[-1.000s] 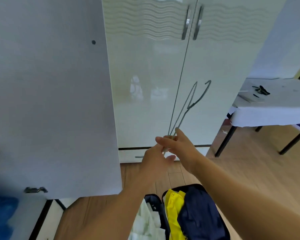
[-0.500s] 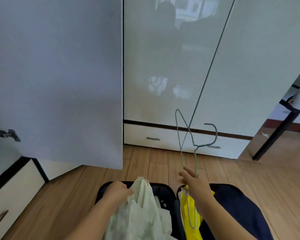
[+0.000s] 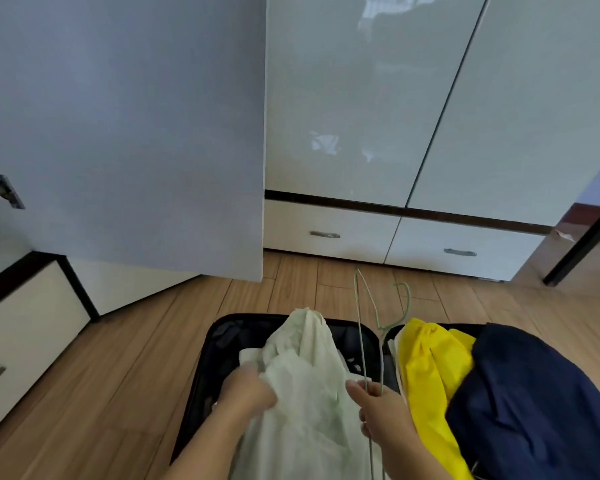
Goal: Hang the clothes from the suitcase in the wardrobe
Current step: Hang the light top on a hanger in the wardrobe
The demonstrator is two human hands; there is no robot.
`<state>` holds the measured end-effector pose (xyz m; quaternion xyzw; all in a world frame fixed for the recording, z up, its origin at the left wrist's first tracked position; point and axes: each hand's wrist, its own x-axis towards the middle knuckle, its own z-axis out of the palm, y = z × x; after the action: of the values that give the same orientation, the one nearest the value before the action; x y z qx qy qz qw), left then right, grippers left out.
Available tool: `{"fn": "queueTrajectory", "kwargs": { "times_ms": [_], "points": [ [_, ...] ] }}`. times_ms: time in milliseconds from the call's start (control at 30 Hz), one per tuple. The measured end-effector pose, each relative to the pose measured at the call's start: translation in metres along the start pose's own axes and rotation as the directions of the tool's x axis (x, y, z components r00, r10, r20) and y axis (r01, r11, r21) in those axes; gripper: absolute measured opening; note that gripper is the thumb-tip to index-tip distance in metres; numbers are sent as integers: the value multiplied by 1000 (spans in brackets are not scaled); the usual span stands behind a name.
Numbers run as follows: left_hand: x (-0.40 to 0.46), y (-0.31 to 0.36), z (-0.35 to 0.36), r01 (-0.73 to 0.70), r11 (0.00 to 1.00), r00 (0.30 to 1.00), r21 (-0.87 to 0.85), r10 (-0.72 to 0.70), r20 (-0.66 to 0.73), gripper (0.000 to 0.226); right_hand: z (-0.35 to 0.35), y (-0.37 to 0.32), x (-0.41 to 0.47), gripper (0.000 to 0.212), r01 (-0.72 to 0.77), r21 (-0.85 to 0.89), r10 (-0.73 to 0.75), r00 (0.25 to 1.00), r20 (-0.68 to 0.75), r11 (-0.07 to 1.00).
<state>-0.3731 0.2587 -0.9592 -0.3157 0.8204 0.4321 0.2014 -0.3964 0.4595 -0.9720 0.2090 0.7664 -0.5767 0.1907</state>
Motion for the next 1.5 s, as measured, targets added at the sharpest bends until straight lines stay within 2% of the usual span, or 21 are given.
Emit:
{"fn": "queueTrajectory", "kwargs": {
  "times_ms": [67, 133, 167, 233, 333, 433, 500, 567, 600, 667, 767, 867, 900, 967, 1067, 1100, 1200, 1300, 1400, 1467, 1500],
  "points": [
    [-12, 24, 3, -220, 975, 974, -40, 221, 41, 9, 2, -7, -8, 44, -52, 35, 47, 988, 146, 998],
    [-31, 52, 4, -373, 924, 914, -82, 382, 140, 18, 0, -23, -19, 41, -51, 158, -8, 937, 349, 986],
    [-39, 62, 4, -418, 904, 881, -96, 429, 202, 9, -3, -32, -26, 39, -30, 226, -69, 906, 418, 974],
    [-39, 65, -1, -406, 892, 837, -197, 450, 310, 30, -11, -48, -35, 26, 23, 300, -162, 879, 449, 954],
    [-36, 52, -11, -221, 851, 783, -477, 446, 433, 37, -23, -61, -43, 20, 141, 194, -210, 891, 403, 971],
    [-27, 42, -17, -199, 820, 916, -537, 350, 197, 19, -37, -65, -39, 20, 222, 57, -229, 925, 303, 973],
    [-18, 33, -19, -200, 915, 971, -350, 232, 51, 15, -51, -66, -32, 21, 200, 93, -216, 952, 218, 975],
    [-15, 27, -18, -197, 980, 980, -25, 198, 13, 19, -66, -64, -22, 20, 165, 121, -176, 981, 83, 979],
    [-12, 24, -16, -197, 975, 980, 105, 200, -19, 19, -74, -62, -17, 19, 146, 76, -147, 989, 1, 986],
    [-12, 21, -12, -189, 967, 973, 174, 208, -101, 18, -87, -55, -13, 20, 65, -127, -83, 986, -145, 990],
    [-21, 23, 3, -196, 968, 981, -155, 193, -34, 35, -94, -44, -14, 26, -79, -291, 5, 969, -246, 954],
    [-29, 27, 19, -156, 904, 971, -397, 215, 107, 91, -87, -42, -14, 28, -24, -287, -60, 958, -279, 958],
    [-32, 29, 24, -125, 913, 965, -387, 203, 166, 98, -84, -46, -14, 24, 29, -264, -100, 961, -258, 964],
    [-28, 30, 34, -137, 970, 965, -200, 177, 195, 83, -75, -54, -20, 17, 106, -103, -122, 978, -167, 989],
    [-21, 29, 37, -266, 963, 962, -45, 262, -72, 21, -62, -58, -29, 14, 98, 111, -98, 995, -9, 989],
    [-22, 32, 34, -337, 941, 928, -26, 327, -178, 15, -58, -58, -30, 9, 105, 137, -108, 994, 21, 985],
    [-32, 53, 19, -580, 805, 698, 127, 571, -432, 22, -55, -62, -33, 17, 124, 192, -131, 991, 24, 974],
    [-54, 83, -4, -810, 584, 508, -45, 662, -551, 17, -58, -75, -35, 36, 160, 273, -171, 985, 19, 949],
    [-78, 103, -32, -798, 404, 580, -446, 714, -392, 33, -61, -94, -42, 56, 186, 414, -229, 972, 55, 891],
    [-83, 106, -43, -689, 414, 615, -594, 768, -178, 28, -64, -107, -50, 54, 147, 600, -294, 943, 154, 786],
    [-84, 103, -44, -643, 462, 621, -611, 782, -62, 22, -65, -112, -56, 40, 129, 672, -334, 924, 185, 729]
  ]
}}
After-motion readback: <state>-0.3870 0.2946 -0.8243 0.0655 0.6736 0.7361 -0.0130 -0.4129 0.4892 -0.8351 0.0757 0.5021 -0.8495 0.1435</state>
